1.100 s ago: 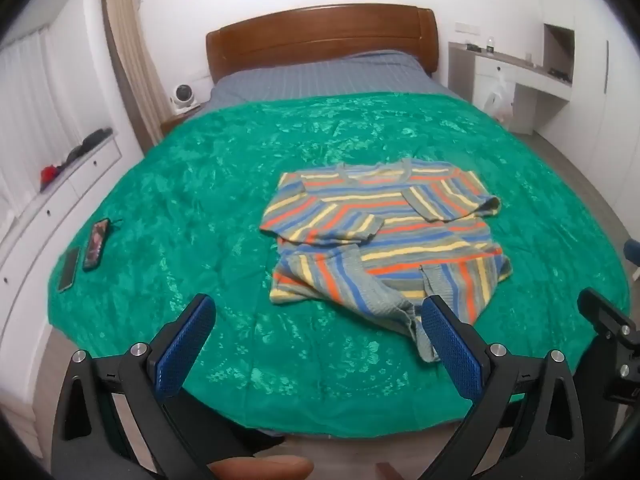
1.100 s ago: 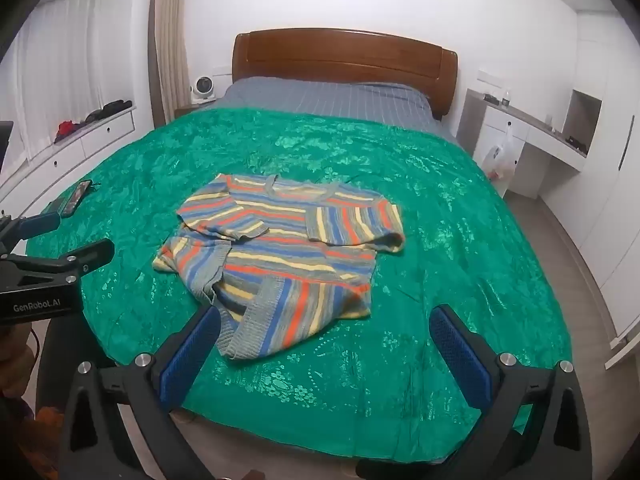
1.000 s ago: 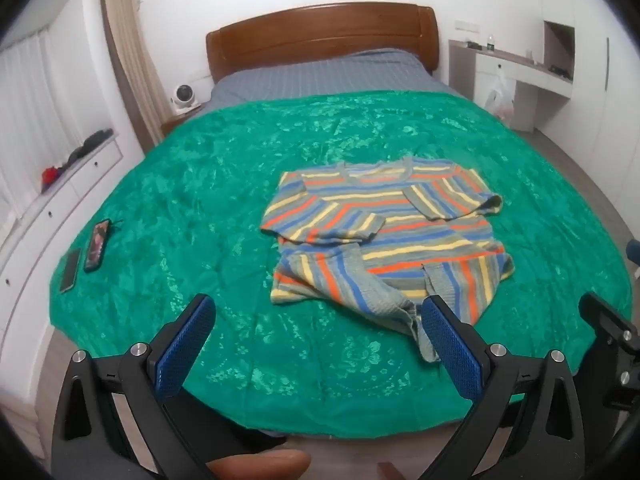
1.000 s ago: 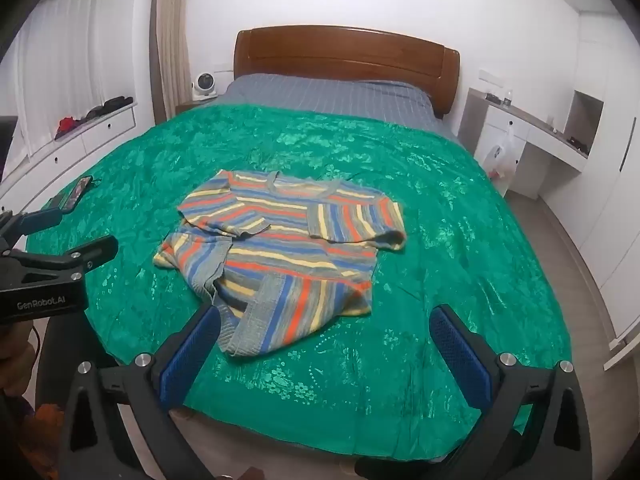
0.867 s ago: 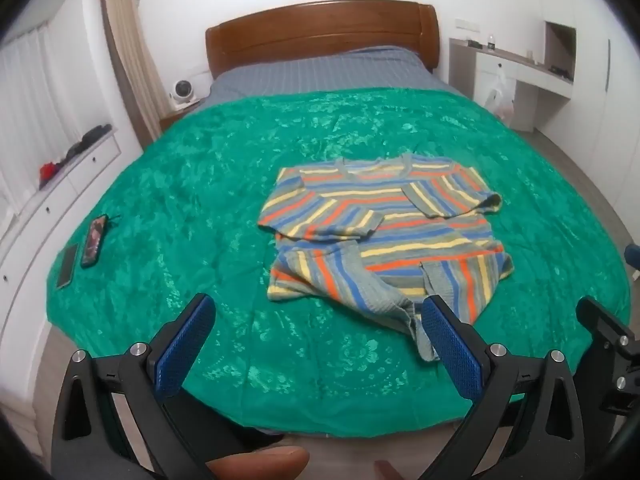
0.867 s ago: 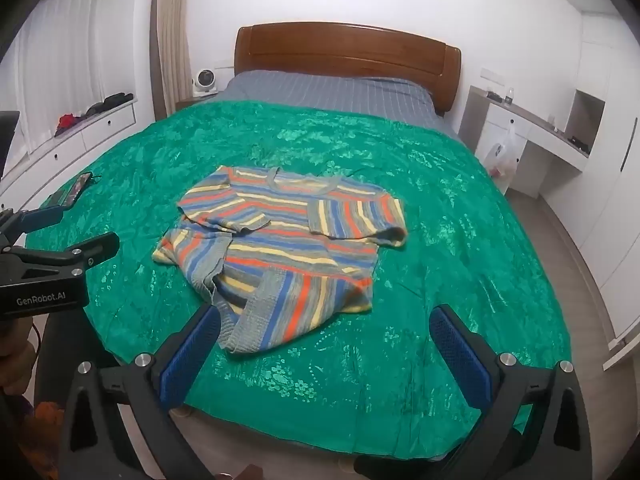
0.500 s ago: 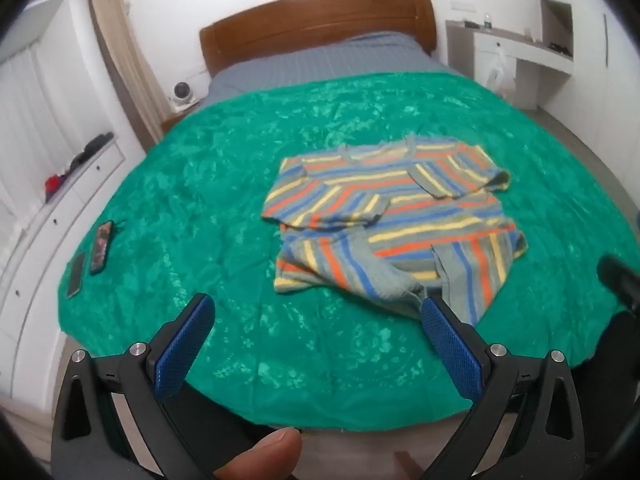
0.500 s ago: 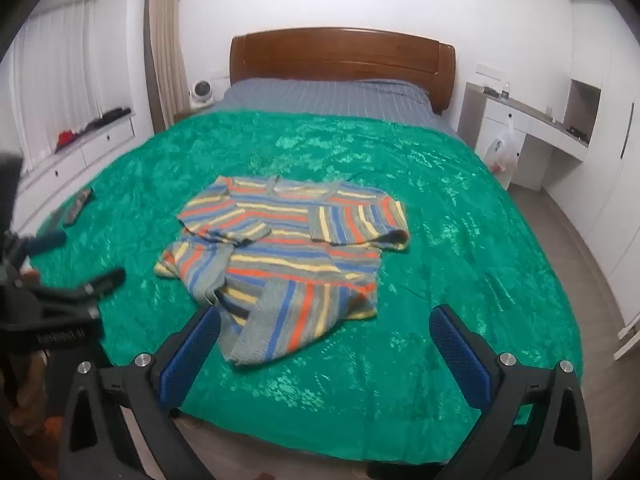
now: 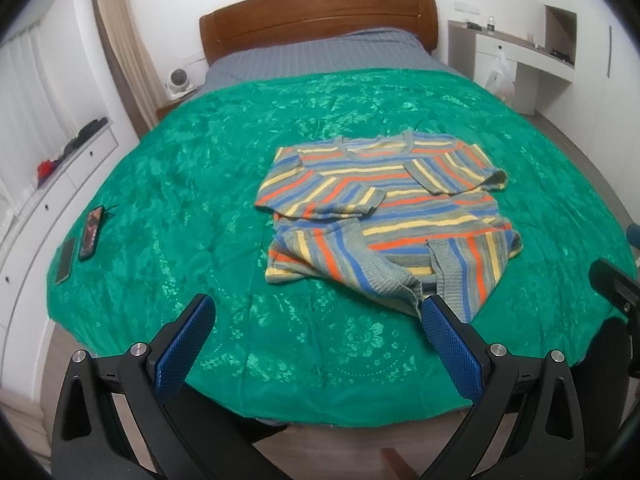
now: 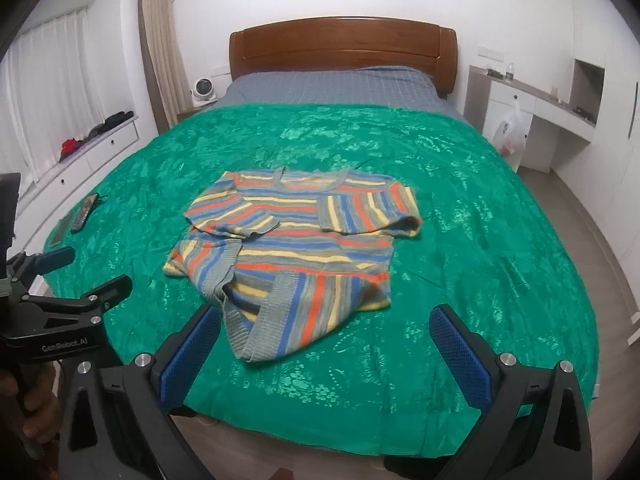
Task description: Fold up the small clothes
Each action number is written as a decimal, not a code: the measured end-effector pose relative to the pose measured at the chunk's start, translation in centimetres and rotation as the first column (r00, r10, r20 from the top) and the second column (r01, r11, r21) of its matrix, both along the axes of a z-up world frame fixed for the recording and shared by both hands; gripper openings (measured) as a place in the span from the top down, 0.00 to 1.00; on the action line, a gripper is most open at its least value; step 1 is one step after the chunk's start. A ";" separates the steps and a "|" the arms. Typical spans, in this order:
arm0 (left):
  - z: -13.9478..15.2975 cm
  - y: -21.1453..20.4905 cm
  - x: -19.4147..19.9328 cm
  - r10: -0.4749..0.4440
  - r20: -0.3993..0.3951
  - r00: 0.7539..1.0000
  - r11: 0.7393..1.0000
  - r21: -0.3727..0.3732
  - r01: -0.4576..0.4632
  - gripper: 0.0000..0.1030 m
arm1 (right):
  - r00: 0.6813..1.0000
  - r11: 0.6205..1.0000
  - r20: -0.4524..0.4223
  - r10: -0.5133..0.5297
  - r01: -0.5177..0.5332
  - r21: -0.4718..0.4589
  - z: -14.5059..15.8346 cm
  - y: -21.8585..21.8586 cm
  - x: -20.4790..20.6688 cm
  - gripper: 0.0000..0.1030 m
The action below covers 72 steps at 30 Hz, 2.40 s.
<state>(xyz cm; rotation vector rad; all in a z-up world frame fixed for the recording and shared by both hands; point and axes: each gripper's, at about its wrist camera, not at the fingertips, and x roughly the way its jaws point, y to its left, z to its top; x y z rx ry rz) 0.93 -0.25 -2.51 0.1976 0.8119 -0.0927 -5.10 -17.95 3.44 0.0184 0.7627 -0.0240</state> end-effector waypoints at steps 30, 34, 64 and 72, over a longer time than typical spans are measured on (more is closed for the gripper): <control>-0.9 -0.1 0.0 -0.002 -0.062 0.998 1.000 -0.011 0.001 0.00 | 0.996 0.998 -0.073 -0.052 0.050 -0.029 -0.5 1.7 0.1 0.00; -1.2 0.0 0.1 0.003 -0.071 0.997 1.000 -0.012 -0.004 0.00 | 0.996 0.999 -0.078 -0.046 0.043 -0.033 -0.7 2.0 0.1 0.00; -1.9 0.2 -0.2 -0.006 -0.098 0.995 0.999 -0.036 0.003 0.00 | 0.996 0.999 -0.087 -0.034 0.032 -0.031 -1.5 2.2 0.4 0.00; -2.6 4.8 0.6 0.106 -0.095 0.990 0.994 -0.025 -0.109 0.00 | 0.997 0.970 -0.075 -0.028 0.009 -0.244 -4.3 0.7 3.3 0.00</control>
